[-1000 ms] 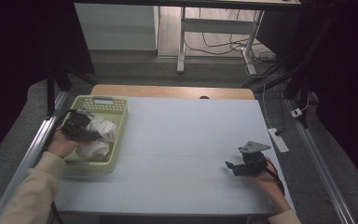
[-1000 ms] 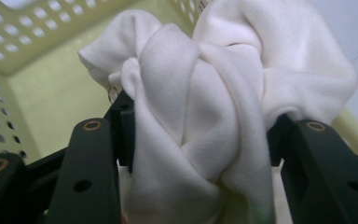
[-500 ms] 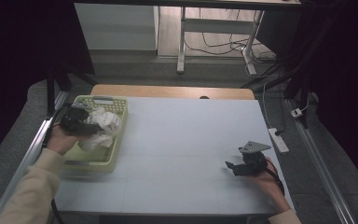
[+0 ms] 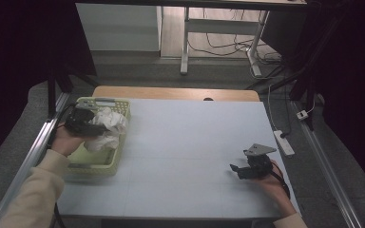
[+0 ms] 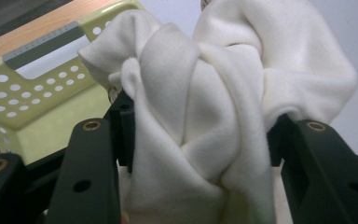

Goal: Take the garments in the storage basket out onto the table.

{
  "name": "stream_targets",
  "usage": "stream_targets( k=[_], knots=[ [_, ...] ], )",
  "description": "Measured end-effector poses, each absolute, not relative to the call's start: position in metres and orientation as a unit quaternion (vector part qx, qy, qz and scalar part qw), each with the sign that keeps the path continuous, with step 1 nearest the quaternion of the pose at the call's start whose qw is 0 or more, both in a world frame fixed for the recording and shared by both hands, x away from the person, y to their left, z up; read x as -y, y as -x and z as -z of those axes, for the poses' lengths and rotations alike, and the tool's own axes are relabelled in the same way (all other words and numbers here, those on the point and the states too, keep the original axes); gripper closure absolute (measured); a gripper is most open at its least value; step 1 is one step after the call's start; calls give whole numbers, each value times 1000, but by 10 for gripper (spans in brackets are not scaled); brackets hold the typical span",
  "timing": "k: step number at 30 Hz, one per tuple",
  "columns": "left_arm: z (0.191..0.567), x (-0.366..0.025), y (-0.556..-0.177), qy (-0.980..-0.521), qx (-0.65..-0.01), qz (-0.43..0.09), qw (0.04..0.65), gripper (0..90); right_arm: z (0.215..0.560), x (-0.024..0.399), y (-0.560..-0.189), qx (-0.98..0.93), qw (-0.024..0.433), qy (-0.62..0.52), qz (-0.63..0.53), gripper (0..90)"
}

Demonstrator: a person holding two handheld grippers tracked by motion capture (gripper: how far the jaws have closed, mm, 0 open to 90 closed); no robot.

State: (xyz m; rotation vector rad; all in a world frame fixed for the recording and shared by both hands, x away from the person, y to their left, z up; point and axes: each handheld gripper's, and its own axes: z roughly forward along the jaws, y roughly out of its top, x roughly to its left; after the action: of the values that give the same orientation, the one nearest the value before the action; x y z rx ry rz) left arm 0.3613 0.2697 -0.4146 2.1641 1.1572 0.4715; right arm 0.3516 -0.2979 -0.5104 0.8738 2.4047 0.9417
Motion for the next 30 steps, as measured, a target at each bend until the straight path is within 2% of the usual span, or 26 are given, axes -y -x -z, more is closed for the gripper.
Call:
stream_targets(
  k=[30],
  knots=[
    [410, -233, -363, -846, -394, -188, 305, 464, 513, 298, -353, -864, 210, -322, -326, 182]
  ],
)
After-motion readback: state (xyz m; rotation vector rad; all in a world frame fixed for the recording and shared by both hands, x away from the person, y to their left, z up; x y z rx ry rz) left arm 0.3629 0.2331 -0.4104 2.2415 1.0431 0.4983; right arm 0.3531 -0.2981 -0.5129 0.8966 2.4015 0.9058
